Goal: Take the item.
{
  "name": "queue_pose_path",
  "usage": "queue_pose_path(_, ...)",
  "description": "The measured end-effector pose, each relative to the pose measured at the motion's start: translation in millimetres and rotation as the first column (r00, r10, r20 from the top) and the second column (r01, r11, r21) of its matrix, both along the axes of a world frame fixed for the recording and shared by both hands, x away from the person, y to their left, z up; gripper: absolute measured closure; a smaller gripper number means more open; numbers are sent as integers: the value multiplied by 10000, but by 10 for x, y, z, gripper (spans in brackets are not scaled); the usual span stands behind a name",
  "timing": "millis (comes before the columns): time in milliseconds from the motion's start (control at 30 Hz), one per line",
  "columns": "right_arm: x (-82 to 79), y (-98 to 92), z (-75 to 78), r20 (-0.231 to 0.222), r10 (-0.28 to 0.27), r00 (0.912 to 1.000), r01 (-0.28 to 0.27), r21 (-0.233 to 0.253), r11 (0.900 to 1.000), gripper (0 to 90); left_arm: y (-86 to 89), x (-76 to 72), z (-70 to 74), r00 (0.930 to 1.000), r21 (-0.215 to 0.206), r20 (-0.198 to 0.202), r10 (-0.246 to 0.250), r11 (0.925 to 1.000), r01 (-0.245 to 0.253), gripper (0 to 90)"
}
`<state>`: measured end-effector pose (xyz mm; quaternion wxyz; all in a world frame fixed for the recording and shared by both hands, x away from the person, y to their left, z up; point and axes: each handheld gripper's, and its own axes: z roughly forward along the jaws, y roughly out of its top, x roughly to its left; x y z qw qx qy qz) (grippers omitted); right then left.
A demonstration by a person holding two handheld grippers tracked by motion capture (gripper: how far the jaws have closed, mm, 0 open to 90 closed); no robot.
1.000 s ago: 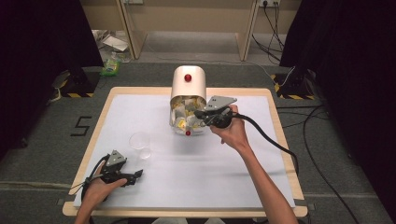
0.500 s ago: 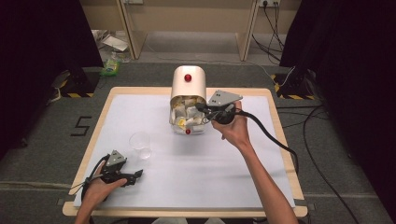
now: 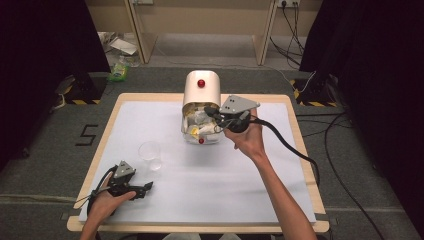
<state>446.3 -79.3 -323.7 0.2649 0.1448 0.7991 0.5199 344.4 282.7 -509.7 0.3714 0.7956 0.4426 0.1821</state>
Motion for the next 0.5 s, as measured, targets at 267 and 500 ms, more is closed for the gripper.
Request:
queue_pose_path(267, -44, 156, 29, 50, 350, 9994, -350, 136, 9993, 900, 1, 0, 0, 10000, -12, -2, -2, 10000, 2, 124)
queue_pose_path(500, -83, 377, 57, 202, 788, 9967, -793, 266, 9965, 900, 2, 0, 1, 10000, -3, -8, -3, 10000, 3, 125)
